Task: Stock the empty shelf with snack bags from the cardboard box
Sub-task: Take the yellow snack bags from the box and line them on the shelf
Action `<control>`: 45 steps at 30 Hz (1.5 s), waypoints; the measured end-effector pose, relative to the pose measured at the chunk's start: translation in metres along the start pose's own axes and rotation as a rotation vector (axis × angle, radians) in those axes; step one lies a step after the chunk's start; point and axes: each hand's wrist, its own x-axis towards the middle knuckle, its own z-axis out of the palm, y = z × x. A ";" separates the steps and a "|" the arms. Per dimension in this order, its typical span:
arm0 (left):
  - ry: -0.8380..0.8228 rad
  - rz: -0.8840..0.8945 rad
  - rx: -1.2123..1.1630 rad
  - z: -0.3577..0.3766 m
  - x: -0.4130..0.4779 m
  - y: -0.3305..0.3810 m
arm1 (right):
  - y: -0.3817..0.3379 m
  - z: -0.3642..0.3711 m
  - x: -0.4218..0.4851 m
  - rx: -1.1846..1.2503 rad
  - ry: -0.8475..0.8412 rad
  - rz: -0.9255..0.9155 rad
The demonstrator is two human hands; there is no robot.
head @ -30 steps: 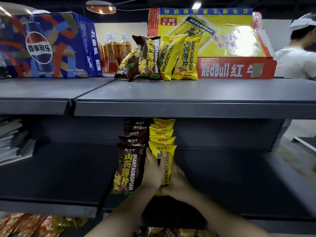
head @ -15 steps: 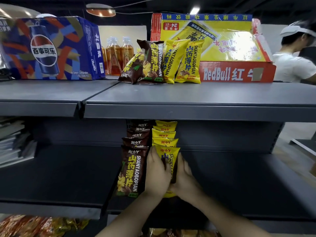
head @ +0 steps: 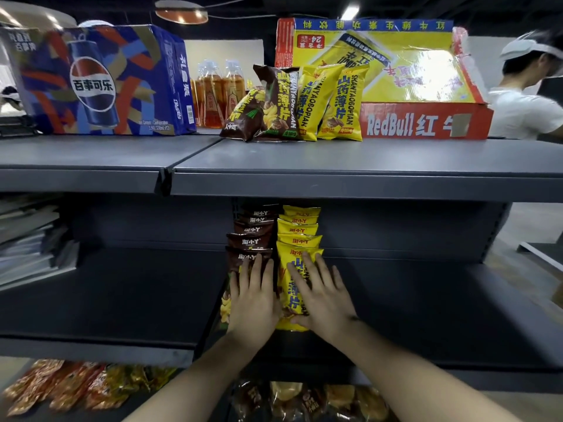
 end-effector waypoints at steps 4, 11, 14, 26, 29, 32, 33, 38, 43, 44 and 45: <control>0.038 0.079 -0.029 -0.011 -0.002 0.012 | 0.009 -0.013 -0.013 0.024 0.059 -0.038; 0.043 0.187 -0.126 -0.021 -0.005 0.078 | 0.050 -0.031 -0.067 0.113 0.103 0.023; 0.069 0.250 -0.201 -0.019 -0.015 0.118 | 0.079 -0.041 -0.104 0.130 0.066 0.102; -0.320 0.343 -0.392 0.027 -0.131 0.282 | 0.173 -0.043 -0.308 0.087 -0.073 0.394; -0.428 0.382 -0.362 0.039 -0.164 0.310 | 0.188 -0.028 -0.360 0.105 -0.147 0.436; -0.581 0.389 -0.356 0.051 -0.191 0.335 | 0.201 -0.008 -0.400 0.129 -0.233 0.475; -0.643 0.393 -0.348 0.056 -0.199 0.342 | 0.204 -0.002 -0.411 0.136 -0.267 0.486; -0.878 0.419 -0.295 0.090 -0.236 0.367 | 0.209 0.028 -0.453 0.167 -0.389 0.502; -1.183 0.204 -0.305 0.128 -0.261 0.379 | 0.209 0.065 -0.482 0.182 -0.572 0.493; -1.226 0.139 -0.298 0.135 -0.265 0.380 | 0.210 0.073 -0.486 0.190 -0.602 0.503; -1.251 0.070 -0.293 0.142 -0.269 0.380 | 0.211 0.081 -0.490 0.199 -0.633 0.511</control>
